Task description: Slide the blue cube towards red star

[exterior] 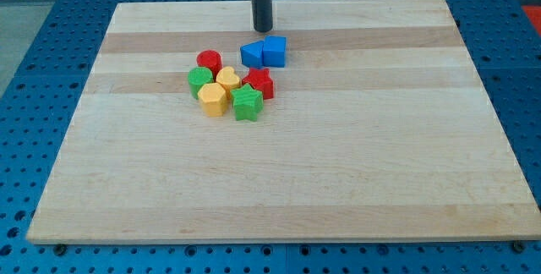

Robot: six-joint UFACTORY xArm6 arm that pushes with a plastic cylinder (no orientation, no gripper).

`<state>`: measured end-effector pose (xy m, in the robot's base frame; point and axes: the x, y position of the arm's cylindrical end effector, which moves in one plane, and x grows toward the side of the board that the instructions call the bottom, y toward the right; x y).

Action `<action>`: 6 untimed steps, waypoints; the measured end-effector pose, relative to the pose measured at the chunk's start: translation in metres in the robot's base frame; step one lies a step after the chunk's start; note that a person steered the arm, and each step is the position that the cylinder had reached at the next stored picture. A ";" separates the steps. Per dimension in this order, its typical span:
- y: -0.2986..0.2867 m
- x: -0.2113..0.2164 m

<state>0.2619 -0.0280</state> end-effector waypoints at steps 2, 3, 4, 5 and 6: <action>0.012 0.025; 0.026 0.025; 0.036 0.032; 0.040 0.045; 0.040 0.053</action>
